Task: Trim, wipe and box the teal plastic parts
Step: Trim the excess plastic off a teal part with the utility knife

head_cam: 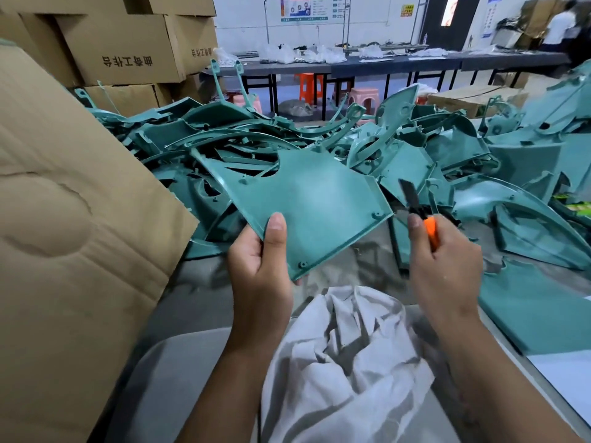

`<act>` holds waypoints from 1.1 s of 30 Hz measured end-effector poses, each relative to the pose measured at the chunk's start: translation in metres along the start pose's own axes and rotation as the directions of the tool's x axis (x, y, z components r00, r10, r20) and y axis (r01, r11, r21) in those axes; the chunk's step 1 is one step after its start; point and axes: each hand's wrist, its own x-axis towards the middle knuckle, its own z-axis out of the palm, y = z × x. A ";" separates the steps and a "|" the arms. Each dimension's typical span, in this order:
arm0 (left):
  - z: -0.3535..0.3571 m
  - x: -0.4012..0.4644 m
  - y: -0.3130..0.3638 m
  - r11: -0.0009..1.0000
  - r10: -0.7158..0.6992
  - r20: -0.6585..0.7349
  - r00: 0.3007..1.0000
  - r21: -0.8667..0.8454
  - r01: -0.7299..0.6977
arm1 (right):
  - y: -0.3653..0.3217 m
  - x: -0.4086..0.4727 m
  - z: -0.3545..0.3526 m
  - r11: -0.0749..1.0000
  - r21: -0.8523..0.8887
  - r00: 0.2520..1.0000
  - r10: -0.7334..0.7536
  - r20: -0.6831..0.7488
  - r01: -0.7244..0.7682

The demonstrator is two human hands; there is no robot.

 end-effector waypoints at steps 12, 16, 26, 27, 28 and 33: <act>-0.015 0.015 -0.017 0.991 -0.090 -0.160 0.983 0.084 0.104 | -0.018 -0.012 -0.006 0.890 0.379 0.884 -0.372 0.282 0.253; -0.016 0.016 -0.016 0.987 -0.088 -0.190 0.978 0.114 0.111 | -0.018 -0.014 -0.004 0.880 0.382 0.841 -0.419 0.343 0.283; -0.029 0.026 -0.016 0.984 -0.128 -0.119 0.985 0.108 0.141 | -0.025 -0.020 0.001 0.835 0.447 0.809 -0.487 0.328 0.321; -0.031 0.027 -0.015 0.985 -0.133 -0.115 0.984 0.092 0.143 | -0.026 -0.020 0.001 0.829 0.455 0.808 -0.494 0.322 0.326; -0.032 0.028 -0.013 0.986 -0.141 -0.119 0.983 0.069 0.150 | -0.026 -0.019 0.002 0.826 0.457 0.808 -0.498 0.316 0.330; -0.033 0.030 -0.007 0.978 -0.207 -0.162 0.965 -0.047 0.202 | -0.027 -0.018 0.000 0.827 0.431 0.809 -0.508 0.296 0.362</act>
